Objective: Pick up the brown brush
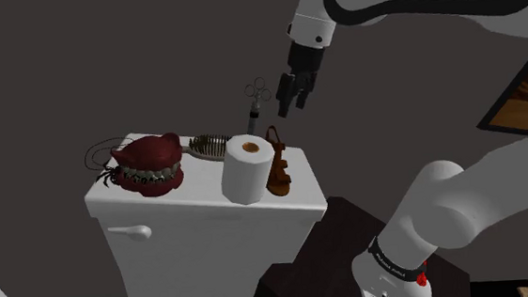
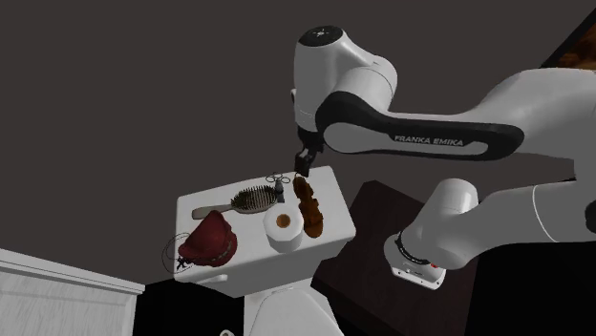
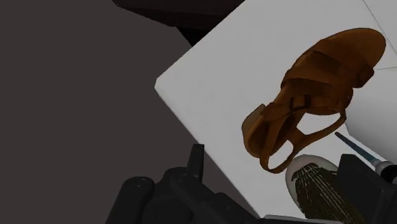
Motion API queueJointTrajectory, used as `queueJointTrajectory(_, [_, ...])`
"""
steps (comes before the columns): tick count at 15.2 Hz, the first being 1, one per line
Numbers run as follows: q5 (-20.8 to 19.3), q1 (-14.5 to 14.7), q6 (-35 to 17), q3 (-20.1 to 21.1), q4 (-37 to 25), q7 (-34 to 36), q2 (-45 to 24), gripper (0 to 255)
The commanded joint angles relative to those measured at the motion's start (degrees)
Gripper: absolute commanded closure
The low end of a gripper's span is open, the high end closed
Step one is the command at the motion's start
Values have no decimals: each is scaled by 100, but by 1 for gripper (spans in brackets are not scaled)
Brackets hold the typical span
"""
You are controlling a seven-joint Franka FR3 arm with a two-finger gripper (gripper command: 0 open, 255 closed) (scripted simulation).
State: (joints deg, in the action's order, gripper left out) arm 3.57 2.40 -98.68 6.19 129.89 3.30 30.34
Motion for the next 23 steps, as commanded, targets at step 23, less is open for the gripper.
queueJointTrajectory(23, [-248,1326,-1111,155,-2666,-1115,-4024,0])
